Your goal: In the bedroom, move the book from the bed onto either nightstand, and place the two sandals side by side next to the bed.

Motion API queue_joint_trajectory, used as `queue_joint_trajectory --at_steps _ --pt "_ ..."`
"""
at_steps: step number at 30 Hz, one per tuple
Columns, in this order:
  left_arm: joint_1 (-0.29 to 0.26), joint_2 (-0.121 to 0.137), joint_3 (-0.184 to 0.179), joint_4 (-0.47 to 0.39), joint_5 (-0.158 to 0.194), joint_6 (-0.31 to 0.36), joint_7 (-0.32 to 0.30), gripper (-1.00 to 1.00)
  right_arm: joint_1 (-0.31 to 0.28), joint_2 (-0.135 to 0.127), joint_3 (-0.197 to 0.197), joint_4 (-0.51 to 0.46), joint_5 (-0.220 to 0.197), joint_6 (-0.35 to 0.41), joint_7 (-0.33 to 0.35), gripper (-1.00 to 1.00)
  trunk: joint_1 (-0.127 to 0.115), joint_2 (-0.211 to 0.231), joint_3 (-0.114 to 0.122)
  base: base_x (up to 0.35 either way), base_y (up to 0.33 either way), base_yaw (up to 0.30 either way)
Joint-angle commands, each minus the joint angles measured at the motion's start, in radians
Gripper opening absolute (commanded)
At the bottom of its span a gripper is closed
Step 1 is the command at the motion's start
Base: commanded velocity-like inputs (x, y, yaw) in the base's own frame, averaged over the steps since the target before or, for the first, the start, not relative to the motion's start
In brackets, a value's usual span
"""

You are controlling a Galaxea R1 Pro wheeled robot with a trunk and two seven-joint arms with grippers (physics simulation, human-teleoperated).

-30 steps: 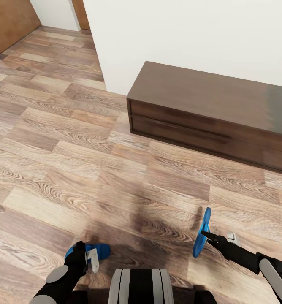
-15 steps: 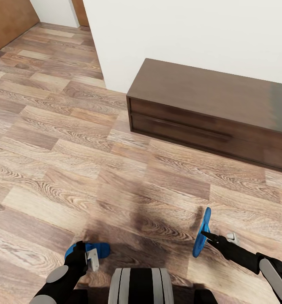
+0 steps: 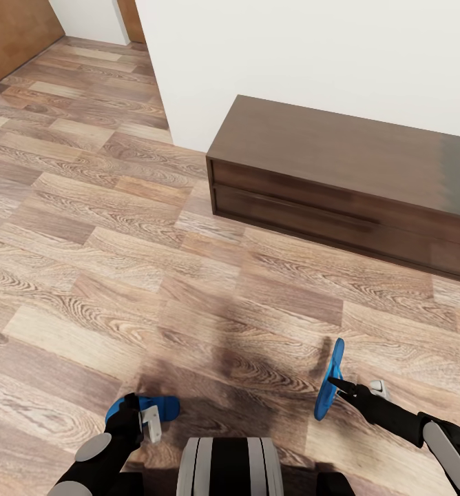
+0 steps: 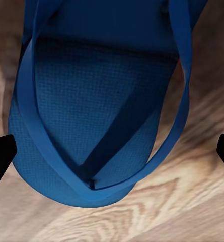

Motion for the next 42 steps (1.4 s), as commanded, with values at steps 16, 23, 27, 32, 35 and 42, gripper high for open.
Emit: queue_joint_trajectory --at_steps 16,23,27,32,35,42 --pt "-0.001 0.0 -0.002 -0.002 -0.007 0.002 -0.007 1.0 0.0 0.0 -0.001 0.0 -0.003 0.006 0.001 -1.0 0.0 0.0 -0.001 0.0 0.0 0.0" --pt "0.0 0.0 -0.002 -0.002 -0.007 0.003 -0.007 1.0 0.0 0.0 -0.001 0.0 -0.003 0.006 0.001 -1.0 0.001 -0.001 -0.012 0.0 0.0 0.0" --pt "0.0 0.0 -0.002 -0.002 -0.008 0.002 -0.007 1.0 0.0 0.0 -0.001 0.0 -0.003 0.006 0.001 -1.0 0.001 -0.001 -0.012 0.0 0.0 0.0" --pt "0.0 0.0 -0.002 -0.002 -0.008 0.002 -0.007 1.0 0.0 0.0 -0.002 0.0 -0.003 0.006 0.002 -1.0 0.001 -0.001 -0.012 0.0 0.0 0.0" --pt "0.0 0.0 -0.002 -0.002 -0.008 0.002 -0.008 -1.0 0.0 0.0 -0.001 0.0 -0.003 0.006 0.002 -1.0 0.001 -0.001 -0.012 0.0 0.0 0.0" --pt "0.0 0.0 -0.002 -0.002 -0.008 0.003 -0.008 -1.0 0.0 0.0 -0.001 0.0 -0.003 0.007 0.001 -1.0 0.001 -0.001 -0.012 0.0 0.0 0.0"
